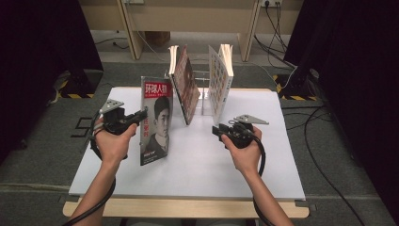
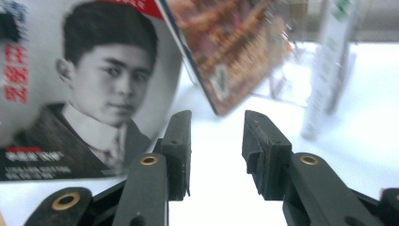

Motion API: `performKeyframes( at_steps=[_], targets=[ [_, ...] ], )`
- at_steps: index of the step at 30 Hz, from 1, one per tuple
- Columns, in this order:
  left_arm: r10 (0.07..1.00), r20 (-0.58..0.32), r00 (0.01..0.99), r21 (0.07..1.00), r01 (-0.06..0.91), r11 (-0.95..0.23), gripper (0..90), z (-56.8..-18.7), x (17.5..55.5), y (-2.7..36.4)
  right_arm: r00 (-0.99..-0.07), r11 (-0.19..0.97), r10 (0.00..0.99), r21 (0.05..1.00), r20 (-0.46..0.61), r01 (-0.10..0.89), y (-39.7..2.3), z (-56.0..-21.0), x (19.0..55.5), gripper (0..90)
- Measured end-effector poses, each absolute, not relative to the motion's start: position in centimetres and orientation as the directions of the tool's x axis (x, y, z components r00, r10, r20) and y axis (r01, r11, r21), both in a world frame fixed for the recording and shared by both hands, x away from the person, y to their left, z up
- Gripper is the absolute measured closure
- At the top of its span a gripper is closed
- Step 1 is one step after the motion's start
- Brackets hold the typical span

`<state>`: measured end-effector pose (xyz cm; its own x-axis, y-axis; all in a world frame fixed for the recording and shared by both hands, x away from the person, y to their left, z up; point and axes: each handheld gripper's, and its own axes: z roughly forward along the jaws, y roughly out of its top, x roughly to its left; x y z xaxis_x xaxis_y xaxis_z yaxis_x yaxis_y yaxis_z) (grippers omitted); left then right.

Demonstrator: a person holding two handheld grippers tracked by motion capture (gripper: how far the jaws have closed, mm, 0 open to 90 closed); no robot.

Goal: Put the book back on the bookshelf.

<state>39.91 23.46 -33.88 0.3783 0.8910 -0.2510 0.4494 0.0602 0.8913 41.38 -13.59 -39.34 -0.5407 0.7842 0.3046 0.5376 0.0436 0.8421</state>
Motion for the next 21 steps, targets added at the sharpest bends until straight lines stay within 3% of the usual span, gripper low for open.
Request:
performKeyframes(
  at_steps=[9,21],
  targets=[
    [0.888,-0.253,0.383,0.902,0.426,0.073,87.4,-33.5,40.6,23.5,-0.474,0.036,0.820,0.798,0.321,0.602,-16.9,-43.3,40.0,63.4],
    [0.889,-0.228,0.397,0.929,0.362,0.076,87.4,-31.6,42.0,23.1,-0.437,0.040,0.850,0.791,0.293,0.610,-18.5,-45.3,39.0,62.8]
  ],
)
